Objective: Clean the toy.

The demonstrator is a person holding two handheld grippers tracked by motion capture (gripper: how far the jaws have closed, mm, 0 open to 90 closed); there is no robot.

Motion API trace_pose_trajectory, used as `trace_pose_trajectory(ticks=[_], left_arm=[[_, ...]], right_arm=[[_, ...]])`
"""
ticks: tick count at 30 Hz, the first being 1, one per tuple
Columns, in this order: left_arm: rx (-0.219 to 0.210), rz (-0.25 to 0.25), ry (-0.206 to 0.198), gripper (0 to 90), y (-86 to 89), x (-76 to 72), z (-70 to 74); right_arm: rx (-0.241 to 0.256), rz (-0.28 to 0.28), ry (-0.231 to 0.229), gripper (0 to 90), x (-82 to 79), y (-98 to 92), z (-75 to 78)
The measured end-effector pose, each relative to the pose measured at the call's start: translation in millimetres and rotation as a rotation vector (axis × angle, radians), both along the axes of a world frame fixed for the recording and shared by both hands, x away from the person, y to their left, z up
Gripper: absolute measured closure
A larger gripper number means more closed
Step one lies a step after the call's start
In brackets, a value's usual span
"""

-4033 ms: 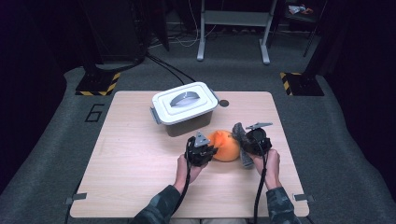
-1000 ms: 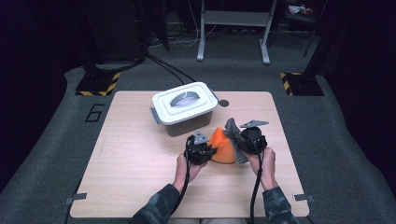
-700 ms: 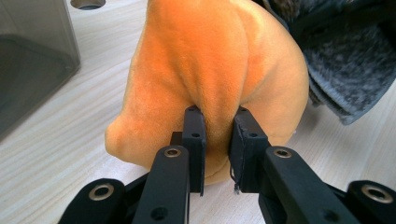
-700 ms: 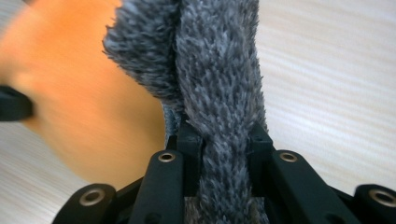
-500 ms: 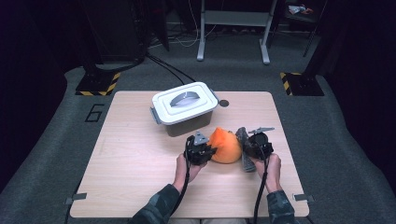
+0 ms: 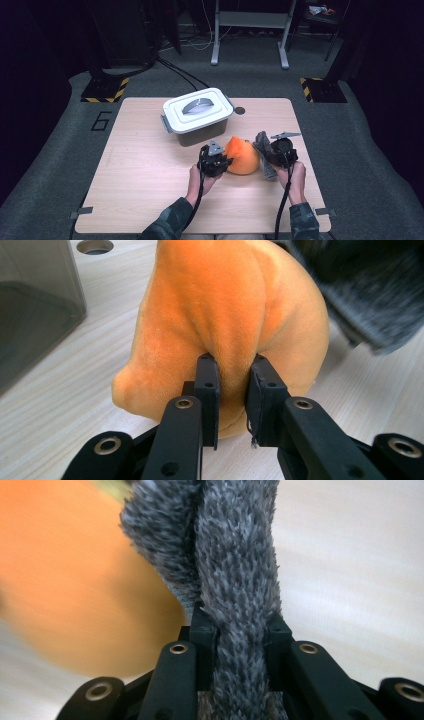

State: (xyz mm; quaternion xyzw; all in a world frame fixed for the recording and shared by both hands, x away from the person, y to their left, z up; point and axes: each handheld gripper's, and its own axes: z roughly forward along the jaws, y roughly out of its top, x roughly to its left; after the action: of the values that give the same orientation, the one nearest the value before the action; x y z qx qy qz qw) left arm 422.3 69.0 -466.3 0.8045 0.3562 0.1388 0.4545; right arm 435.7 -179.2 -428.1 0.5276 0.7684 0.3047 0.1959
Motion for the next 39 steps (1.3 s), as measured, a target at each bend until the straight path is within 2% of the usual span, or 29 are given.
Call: trace_pose_trajectory(ticks=[2,3,4,5,8,11,12,16,22,35,39], left_arm=[[-0.001,-0.002,0.002,77.3,-0.9,-0.2,0.4],[-0.001,-0.002,0.002,77.3,-0.9,-0.2,0.4],[0.002,-0.005,-0.003,77.3,-1.4,-0.4,0.6],[0.002,-0.006,-0.002,77.3,-1.6,-0.6,0.7],[0.002,-0.009,0.000,77.3,-1.8,-0.7,0.8],[0.004,-0.009,0.003,77.1,-1.2,-0.6,1.1],[0.009,-0.010,0.001,77.0,-0.6,-0.2,1.3],[0.009,-0.008,-0.002,77.0,-0.8,0.3,0.7],[0.003,-0.008,0.007,76.9,0.1,1.7,-0.1],[0.004,-0.007,0.008,76.9,1.0,2.0,-1.7],[-0.001,-0.002,0.009,76.9,1.9,2.1,-3.0]], right_arm=[[0.007,0.030,-0.030,73.9,-5.4,9.2,15.0],[0.007,0.030,-0.030,73.9,-5.4,9.2,15.0],[0.025,0.078,-0.057,73.8,-8.8,19.3,26.3],[0.029,0.096,-0.063,73.8,-9.9,25.2,30.8],[0.039,0.140,-0.073,73.7,-9.9,36.1,35.7],[0.019,0.182,-0.069,73.6,-5.9,50.9,33.9],[0.000,0.179,-0.064,73.7,-3.7,54.8,30.4],[-0.005,0.166,-0.063,73.7,-2.0,53.9,26.8],[-0.026,0.119,-0.043,73.7,0.7,39.5,18.2],[-0.006,0.052,0.006,73.5,5.0,18.0,-1.2],[-0.007,0.029,0.030,73.5,8.8,10.8,-11.2]])
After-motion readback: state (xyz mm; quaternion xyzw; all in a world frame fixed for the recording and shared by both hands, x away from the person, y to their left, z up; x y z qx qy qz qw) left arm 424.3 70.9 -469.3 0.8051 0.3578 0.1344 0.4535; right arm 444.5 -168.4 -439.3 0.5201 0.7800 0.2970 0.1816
